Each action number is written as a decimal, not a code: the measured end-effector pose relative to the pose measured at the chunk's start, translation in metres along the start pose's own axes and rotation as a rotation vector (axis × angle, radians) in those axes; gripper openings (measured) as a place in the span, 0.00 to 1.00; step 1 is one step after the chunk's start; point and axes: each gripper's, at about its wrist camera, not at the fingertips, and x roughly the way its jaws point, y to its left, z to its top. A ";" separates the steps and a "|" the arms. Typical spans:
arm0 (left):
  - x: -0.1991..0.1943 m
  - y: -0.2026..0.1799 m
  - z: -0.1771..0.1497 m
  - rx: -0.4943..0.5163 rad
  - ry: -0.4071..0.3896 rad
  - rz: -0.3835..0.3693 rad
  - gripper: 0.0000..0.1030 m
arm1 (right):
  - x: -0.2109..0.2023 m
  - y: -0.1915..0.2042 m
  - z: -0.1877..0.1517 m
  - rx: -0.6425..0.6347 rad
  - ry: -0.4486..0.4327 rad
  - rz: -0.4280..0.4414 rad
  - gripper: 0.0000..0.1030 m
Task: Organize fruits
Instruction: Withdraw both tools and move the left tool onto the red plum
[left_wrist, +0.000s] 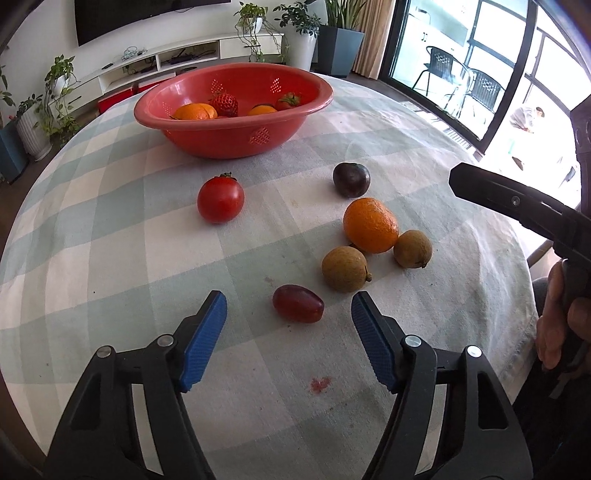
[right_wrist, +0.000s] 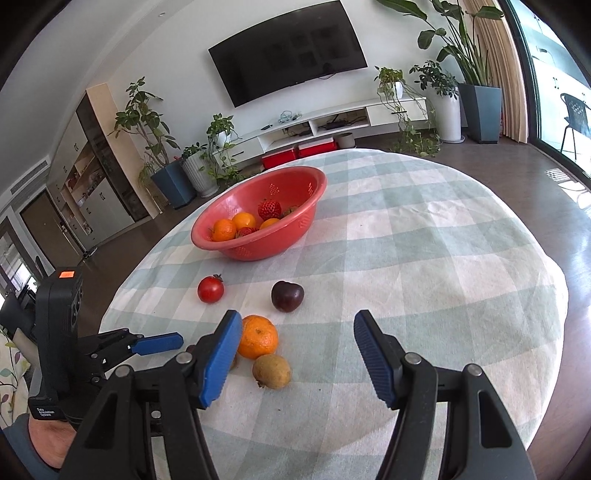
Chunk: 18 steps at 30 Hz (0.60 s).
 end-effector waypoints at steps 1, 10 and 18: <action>0.000 0.001 0.000 -0.002 -0.002 -0.001 0.61 | 0.000 0.000 0.000 -0.002 0.000 -0.001 0.65; 0.000 -0.001 0.000 0.007 -0.014 -0.003 0.34 | -0.001 0.001 0.001 0.000 -0.003 -0.005 0.65; -0.001 -0.006 -0.001 0.030 -0.009 -0.007 0.25 | -0.001 0.001 0.001 0.000 -0.005 -0.006 0.64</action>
